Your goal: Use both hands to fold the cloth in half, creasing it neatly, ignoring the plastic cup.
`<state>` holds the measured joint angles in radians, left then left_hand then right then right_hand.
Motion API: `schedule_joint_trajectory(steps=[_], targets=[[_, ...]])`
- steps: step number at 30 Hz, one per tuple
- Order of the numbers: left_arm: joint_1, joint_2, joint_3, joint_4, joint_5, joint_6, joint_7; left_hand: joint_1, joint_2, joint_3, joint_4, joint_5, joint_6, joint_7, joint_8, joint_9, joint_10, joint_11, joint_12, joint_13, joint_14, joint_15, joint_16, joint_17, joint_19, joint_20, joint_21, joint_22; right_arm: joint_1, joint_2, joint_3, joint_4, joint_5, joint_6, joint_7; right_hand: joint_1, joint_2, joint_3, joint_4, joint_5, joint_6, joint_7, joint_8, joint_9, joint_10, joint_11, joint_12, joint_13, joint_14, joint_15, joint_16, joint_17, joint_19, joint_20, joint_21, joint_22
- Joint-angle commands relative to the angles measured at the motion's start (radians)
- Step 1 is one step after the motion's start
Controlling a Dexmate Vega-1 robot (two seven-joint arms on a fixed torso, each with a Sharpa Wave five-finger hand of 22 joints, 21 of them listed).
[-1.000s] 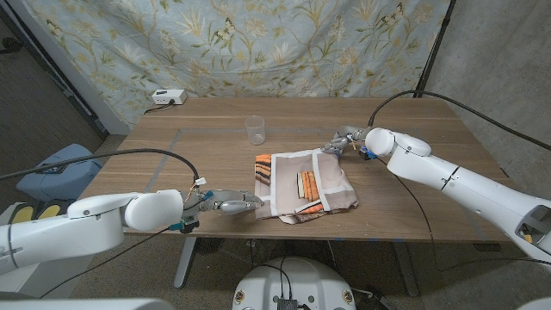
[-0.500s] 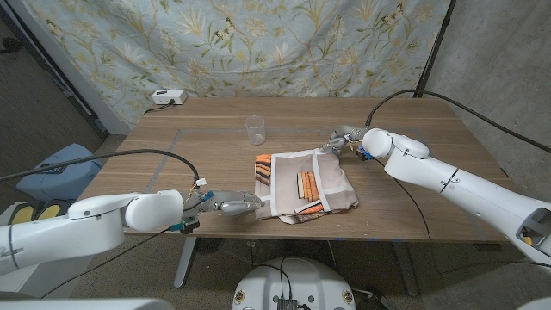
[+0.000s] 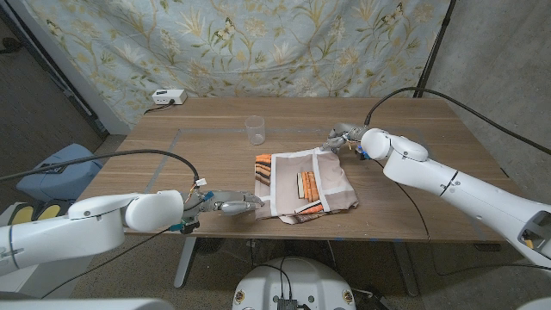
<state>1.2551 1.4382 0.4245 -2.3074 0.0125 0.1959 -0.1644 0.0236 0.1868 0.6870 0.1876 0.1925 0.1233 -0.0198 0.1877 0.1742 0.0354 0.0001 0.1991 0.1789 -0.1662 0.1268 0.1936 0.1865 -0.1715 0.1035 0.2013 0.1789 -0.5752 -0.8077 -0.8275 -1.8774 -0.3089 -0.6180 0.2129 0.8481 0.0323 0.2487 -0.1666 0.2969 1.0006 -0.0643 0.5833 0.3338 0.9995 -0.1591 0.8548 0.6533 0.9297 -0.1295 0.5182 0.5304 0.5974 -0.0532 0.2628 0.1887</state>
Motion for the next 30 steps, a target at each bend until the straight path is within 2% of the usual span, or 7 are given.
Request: schedule_joint_trajectory(steps=[1,6,13,21,30], targets=[[0.002,0.000,-0.001,0.004,-0.005,0.000,0.003,-0.010,0.004,0.008,0.002,0.003,0.009,0.002,-0.003,0.004,-0.003,-0.003,-0.002,0.004,-0.005,0.002,-0.002,0.001,-0.067,-0.007,0.004,0.002,-0.024,0.015,0.007,0.008,-0.004,0.007,-0.037,0.031,0.001,0.011,-0.003,0.003,0.020,-0.002,0.011,-0.004,0.019,-0.006,0.007,0.003,0.021,-0.103,0.001,0.008,0.015,-0.048,0.007,0.004],[0.002,-0.001,0.001,0.006,-0.006,0.000,0.003,-0.010,0.003,0.009,0.002,0.003,0.007,0.001,-0.004,0.004,-0.005,-0.004,-0.002,0.004,-0.006,0.002,-0.002,0.001,-0.067,-0.007,0.004,0.001,-0.042,0.017,0.017,0.007,0.001,0.021,-0.064,0.061,0.001,0.015,-0.004,0.002,0.028,-0.003,0.022,-0.007,0.030,-0.014,0.008,0.000,0.043,-0.103,-0.001,0.019,0.017,-0.061,0.009,0.005],[0.005,0.001,-0.001,0.009,-0.010,-0.001,0.008,-0.011,0.001,0.011,0.002,0.002,0.004,-0.003,-0.005,0.004,-0.010,-0.001,-0.004,0.004,-0.007,0.002,-0.003,0.001,-0.067,-0.007,0.004,0.001,-0.064,0.014,0.033,-0.004,0.003,0.036,-0.098,0.094,0.000,0.017,-0.002,0.001,0.017,-0.022,0.031,-0.002,0.037,-0.038,0.016,0.016,0.061,-0.103,-0.009,0.029,0.011,-0.085,0.009,0.008],[0.005,0.001,-0.001,0.011,-0.012,-0.001,0.010,-0.011,0.000,0.013,0.002,0.001,0.003,-0.005,-0.005,0.004,-0.014,-0.002,-0.005,0.004,-0.009,0.004,-0.003,0.001,-0.068,-0.007,0.004,0.001,-0.069,0.005,0.037,-0.044,-0.011,0.006,-0.094,0.123,-0.003,0.016,0.001,-0.001,0.011,-0.022,0.040,-0.001,0.026,-0.040,0.018,0.035,0.073,-0.105,-0.019,0.042,0.009,-0.095,0.011,0.011],[0.007,0.002,-0.002,0.013,-0.018,-0.004,0.015,-0.012,0.000,0.015,0.002,0.001,0.002,-0.005,-0.006,0.005,-0.016,-0.002,-0.005,0.004,-0.011,0.004,-0.004,0.001,-0.069,-0.008,0.004,0.001,-0.088,0.001,0.046,-0.082,-0.015,-0.019,-0.108,0.166,-0.021,0.008,-0.001,0.002,0.011,-0.025,0.043,-0.010,0.033,-0.039,0.019,0.041,0.082,-0.106,-0.029,0.063,0.011,-0.102,0.019,0.016]])
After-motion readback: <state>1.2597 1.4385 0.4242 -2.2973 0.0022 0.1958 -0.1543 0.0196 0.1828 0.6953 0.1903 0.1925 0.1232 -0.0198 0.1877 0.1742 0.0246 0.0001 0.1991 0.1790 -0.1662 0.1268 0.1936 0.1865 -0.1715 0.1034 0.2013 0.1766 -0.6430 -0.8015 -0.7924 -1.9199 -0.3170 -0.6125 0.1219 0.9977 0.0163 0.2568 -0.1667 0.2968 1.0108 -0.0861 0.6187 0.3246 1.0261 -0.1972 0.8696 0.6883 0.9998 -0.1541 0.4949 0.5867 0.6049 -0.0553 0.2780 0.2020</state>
